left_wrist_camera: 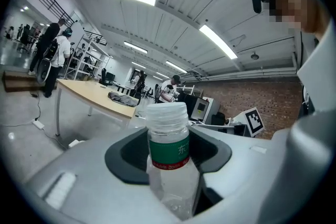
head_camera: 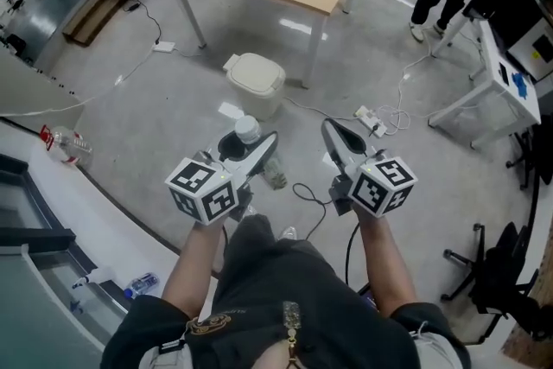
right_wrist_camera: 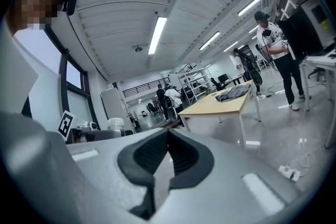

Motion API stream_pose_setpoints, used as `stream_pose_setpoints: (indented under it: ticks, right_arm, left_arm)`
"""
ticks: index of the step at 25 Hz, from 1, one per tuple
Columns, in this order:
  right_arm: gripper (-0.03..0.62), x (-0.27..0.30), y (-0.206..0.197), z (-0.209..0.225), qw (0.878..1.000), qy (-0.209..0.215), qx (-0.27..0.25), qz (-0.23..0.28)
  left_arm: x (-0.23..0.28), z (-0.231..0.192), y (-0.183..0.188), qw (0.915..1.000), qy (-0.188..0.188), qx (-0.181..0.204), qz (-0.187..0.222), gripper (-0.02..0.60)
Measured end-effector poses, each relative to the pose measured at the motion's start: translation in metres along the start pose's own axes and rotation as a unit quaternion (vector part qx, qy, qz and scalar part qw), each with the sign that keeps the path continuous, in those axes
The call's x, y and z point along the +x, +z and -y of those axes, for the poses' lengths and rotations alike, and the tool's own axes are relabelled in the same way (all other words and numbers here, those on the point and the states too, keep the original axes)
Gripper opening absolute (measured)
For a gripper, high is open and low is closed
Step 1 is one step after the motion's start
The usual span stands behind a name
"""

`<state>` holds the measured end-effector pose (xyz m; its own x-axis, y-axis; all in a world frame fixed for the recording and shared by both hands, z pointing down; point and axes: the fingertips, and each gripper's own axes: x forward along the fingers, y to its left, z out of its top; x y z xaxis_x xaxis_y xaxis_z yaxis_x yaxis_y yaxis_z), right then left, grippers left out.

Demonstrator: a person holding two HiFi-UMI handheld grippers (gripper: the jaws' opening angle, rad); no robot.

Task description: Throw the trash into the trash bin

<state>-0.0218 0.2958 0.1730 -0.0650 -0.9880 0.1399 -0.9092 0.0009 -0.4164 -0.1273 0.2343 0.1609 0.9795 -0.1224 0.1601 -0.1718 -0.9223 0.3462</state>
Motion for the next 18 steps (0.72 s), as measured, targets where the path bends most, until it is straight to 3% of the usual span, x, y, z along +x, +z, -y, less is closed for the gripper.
stream_pose_setpoints:
  ticks: [9, 18]
  right_arm:
    - [0.002, 0.058, 0.004, 0.047, 0.999, -0.027, -0.011, -0.022]
    - [0.002, 0.167, 0.029, 0.091, 0.997, -0.043, -0.029, -0.062]
  left_arm:
    - [0.060, -0.061, 0.002, 0.9995, -0.020, -0.023, -0.004, 0.209]
    - [0.148, -0.148, 0.018, 0.9979, -0.050, -0.023, -0.034, 0.209]
